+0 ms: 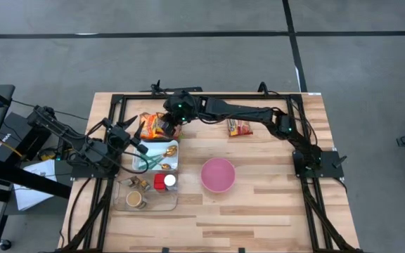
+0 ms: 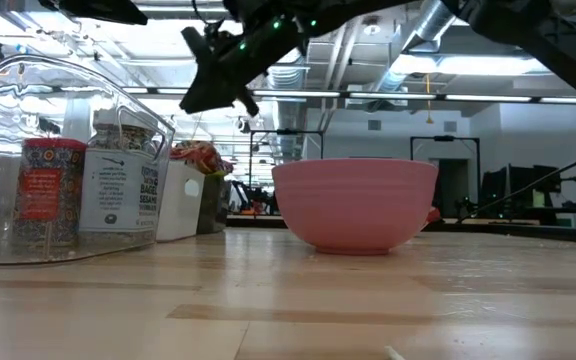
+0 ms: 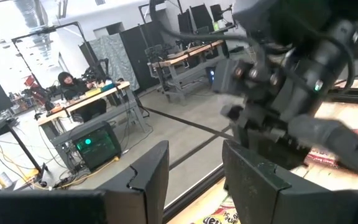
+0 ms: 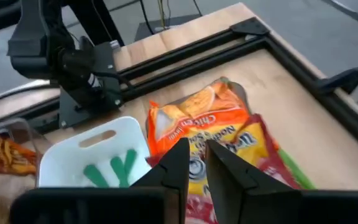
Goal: Pick & Place Food Item
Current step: Put the red noodle pack into the black transparent bin
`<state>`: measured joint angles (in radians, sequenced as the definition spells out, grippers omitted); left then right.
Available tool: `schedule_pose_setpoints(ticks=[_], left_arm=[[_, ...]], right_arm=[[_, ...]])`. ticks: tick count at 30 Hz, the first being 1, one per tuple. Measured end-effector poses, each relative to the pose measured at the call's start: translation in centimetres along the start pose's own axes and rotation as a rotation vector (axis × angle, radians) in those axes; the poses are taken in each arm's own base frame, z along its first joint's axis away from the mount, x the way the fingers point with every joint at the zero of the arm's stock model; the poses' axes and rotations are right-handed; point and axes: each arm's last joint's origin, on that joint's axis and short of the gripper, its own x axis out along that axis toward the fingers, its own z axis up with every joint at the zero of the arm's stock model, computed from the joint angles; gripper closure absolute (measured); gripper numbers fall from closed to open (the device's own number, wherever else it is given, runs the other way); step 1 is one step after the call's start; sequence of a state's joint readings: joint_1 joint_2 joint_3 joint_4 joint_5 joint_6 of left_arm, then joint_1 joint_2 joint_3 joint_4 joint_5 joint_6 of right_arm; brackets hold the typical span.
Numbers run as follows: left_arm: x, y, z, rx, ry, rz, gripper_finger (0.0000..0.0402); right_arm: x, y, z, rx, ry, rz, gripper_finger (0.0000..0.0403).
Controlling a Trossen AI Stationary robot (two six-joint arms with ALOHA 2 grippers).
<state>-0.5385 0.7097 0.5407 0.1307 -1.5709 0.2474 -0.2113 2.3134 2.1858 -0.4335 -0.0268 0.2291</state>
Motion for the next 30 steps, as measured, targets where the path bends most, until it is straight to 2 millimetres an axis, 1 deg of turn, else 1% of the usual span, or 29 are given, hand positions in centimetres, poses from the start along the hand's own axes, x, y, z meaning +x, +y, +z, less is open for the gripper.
schedule_pose_setpoints(ticks=[2, 5, 10, 15, 17, 19, 23, 27, 30], left_arm=[[0.0, 0.0, 0.0, -0.001, 0.0, 0.0, 0.0257], [-0.1, 0.0, 0.0, -0.013, -0.001, -0.004, 0.0257], [-0.4, -0.2, 0.0, -0.013, -0.008, -0.03, 0.0257], [-0.9, -0.3, 0.0, -0.044, -0.016, -0.06, 0.0257], [-1.0, -0.3, 0.0, -0.051, -0.019, -0.071, 0.0257], [-1.2, -0.3, 0.0, -0.067, -0.021, -0.081, 0.0257], [-1.5, -0.3, 0.0, -0.093, -0.025, -0.104, 0.0257], [-1.8, -0.5, 0.0, -0.092, -0.03, -0.124, 0.0257], [-2.0, -0.8, -0.1, -0.095, -0.033, -0.136, 0.0257]], right_arm=[[-1.2, 0.2, 0.5, -0.023, 0.01, -0.011, 0.0356], [-3.7, 0.3, 1.1, -0.07, 0.072, -0.075, 0.0356], [-7.0, -0.5, -0.3, -0.132, 0.331, -0.269, 0.0356], [-11.2, -1.7, -1.4, -0.126, 0.566, -0.503, 0.0349], [-12.0, -2.1, -1.9, -0.126, 0.642, -0.567, 0.034], [-12.6, -2.3, -2.3, -0.127, 0.7, -0.591, 0.0328], [-14.0, -2.2, -2.2, -0.138, 0.736, -0.603, 0.0295], [-13.8, -2.4, -3.1, -0.161, 0.806, -0.609, 0.0254], [-14.0, -3.4, -4.5, -0.157, 0.852, -0.619, 0.0223]])
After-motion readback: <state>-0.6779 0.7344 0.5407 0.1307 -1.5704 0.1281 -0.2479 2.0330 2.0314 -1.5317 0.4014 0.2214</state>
